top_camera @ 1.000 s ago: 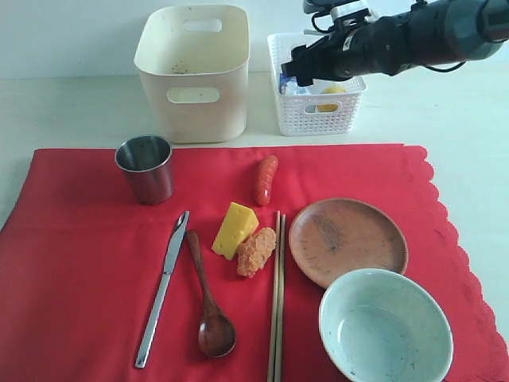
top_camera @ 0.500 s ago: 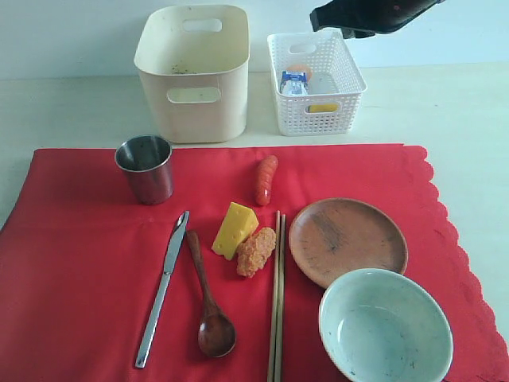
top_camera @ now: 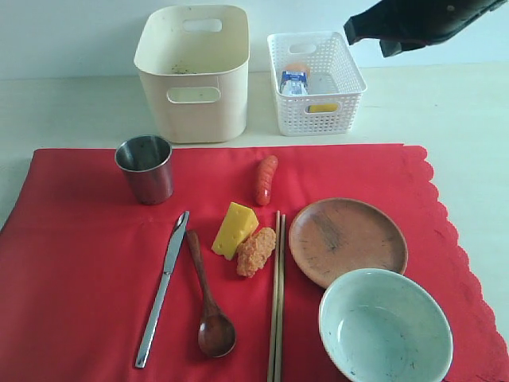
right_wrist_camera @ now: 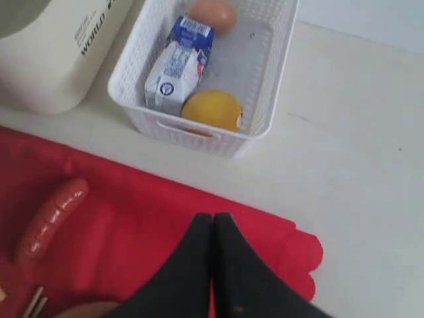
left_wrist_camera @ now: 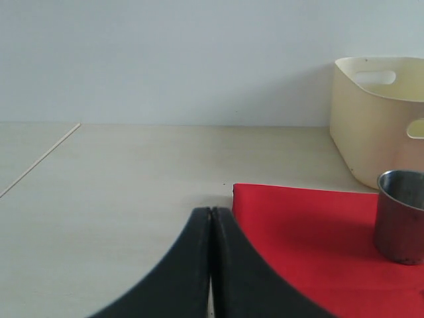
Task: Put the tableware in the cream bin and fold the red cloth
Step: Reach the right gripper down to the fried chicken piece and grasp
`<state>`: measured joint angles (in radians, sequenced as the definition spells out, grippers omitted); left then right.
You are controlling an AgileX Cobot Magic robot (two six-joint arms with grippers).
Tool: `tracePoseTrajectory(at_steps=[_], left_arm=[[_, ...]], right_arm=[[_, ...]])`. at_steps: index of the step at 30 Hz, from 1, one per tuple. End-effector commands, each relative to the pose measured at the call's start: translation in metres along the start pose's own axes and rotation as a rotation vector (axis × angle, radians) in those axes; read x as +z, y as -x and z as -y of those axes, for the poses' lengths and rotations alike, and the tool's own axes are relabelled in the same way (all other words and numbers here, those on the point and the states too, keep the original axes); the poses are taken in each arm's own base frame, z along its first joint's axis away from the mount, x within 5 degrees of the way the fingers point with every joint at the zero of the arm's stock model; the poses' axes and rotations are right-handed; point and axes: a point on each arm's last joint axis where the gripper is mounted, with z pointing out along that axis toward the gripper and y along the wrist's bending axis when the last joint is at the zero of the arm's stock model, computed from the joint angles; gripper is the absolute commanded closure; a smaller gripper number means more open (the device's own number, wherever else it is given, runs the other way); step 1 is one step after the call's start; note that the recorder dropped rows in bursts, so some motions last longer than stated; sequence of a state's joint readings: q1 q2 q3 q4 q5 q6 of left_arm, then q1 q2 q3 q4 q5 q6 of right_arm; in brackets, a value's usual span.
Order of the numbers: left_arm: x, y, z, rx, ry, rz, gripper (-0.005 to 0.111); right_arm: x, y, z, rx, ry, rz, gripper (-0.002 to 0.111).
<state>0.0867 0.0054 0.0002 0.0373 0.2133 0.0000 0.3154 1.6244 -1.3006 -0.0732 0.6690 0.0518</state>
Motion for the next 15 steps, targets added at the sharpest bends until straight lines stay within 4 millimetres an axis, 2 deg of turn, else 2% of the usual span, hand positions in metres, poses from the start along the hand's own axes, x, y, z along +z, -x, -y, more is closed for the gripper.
tracePoseTrajectory(at_steps=[1, 5, 15], left_arm=[[0.0, 0.001, 0.0, -0.008, 0.0, 0.009, 0.107], [0.0, 0.001, 0.0, -0.008, 0.0, 0.009, 0.107], [0.0, 0.001, 0.0, -0.008, 0.0, 0.009, 0.107]], right_arm=[[-0.003, -0.017, -0.001, 0.018, 0.02, -0.012, 0.108], [0.003, -0.035, -0.014, -0.016, 0.075, -0.035, 0.108], [0.013, -0.07, -0.078, -0.169, 0.196, -0.072, 0.108]])
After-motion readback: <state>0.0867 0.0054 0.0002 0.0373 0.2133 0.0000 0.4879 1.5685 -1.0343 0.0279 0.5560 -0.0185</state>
